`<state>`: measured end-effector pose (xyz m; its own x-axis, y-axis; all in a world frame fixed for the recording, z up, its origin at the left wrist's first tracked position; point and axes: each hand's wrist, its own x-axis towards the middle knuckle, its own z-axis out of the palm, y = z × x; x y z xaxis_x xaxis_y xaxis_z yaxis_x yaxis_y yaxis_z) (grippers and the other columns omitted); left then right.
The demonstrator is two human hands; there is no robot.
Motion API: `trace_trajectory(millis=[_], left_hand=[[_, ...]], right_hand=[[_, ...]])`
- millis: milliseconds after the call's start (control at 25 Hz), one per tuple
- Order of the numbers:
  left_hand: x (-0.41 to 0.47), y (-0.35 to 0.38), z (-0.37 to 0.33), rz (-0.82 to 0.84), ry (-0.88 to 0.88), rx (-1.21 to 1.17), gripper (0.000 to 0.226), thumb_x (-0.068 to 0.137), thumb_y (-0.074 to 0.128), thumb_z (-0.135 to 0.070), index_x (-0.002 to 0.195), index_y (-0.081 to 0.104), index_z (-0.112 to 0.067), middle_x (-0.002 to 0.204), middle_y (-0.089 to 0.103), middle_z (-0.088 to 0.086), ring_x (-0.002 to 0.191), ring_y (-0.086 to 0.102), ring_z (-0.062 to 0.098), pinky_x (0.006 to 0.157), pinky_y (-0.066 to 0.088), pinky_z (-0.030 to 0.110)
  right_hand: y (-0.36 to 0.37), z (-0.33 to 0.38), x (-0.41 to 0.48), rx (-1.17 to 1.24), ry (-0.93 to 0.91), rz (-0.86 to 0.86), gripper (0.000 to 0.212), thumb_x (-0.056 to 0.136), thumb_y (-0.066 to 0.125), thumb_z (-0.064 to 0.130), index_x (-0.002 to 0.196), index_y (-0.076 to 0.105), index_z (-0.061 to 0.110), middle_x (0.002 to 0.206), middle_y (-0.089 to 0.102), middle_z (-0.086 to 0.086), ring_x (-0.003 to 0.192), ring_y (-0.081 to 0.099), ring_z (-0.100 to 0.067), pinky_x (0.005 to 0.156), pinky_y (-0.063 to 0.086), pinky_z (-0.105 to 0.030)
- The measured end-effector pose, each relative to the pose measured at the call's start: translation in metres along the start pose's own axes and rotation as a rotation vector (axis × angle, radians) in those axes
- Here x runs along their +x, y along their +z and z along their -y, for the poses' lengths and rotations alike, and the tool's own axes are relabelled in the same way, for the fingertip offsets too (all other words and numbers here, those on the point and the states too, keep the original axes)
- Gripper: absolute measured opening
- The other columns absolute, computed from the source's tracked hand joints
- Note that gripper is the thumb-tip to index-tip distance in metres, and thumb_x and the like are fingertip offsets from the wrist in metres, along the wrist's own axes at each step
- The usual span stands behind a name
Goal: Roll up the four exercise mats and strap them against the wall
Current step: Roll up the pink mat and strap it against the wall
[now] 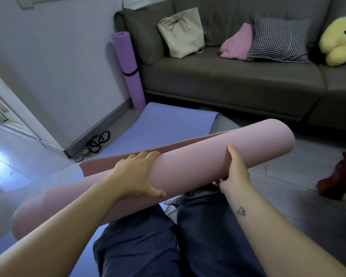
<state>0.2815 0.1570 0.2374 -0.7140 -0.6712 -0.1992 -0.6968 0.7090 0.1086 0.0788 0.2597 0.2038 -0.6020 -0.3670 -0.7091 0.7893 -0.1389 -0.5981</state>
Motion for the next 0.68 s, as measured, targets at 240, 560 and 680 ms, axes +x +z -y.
trace_trajectory(millis=[240, 560, 680], left_hand=[[0.0, -0.05, 0.026, -0.201, -0.085, -0.244, 0.105, 0.047, 0.066, -0.073, 0.137, 0.014, -0.055, 0.133, 0.041, -0.022, 0.109, 0.049, 0.007, 0.09, 0.045, 0.034], [0.032, -0.165, 0.02, -0.421, 0.053, -0.542, 0.115, 0.064, 0.084, -0.038, 0.128, -0.007, -0.066, 0.133, 0.039, -0.014, 0.103, 0.053, 0.005, 0.073, 0.044, 0.01], [0.037, -0.195, 0.02, -0.351, 0.053, -0.523, 0.113, 0.069, 0.082, -0.038, 0.139, -0.005, -0.054, 0.128, 0.045, -0.011, 0.099, 0.056, 0.004, 0.075, 0.047, 0.012]], right_hand=[[0.062, 0.052, -0.025, -0.057, -0.046, 0.521, 0.062, 0.072, 0.064, 0.067, 0.113, 0.061, 0.021, 0.117, 0.059, -0.001, 0.11, 0.053, -0.019, 0.088, 0.048, -0.055], [0.158, 0.113, -0.083, -0.342, -0.21, 1.007, 0.067, 0.075, 0.05, 0.077, 0.112, 0.067, 0.024, 0.1, 0.07, -0.002, 0.108, 0.06, -0.033, 0.091, 0.046, -0.061], [0.173, 0.134, -0.093, -0.33, -0.24, 1.054, 0.069, 0.075, 0.053, 0.074, 0.121, 0.062, 0.024, 0.096, 0.065, -0.003, 0.104, 0.059, -0.03, 0.088, 0.046, -0.066]])
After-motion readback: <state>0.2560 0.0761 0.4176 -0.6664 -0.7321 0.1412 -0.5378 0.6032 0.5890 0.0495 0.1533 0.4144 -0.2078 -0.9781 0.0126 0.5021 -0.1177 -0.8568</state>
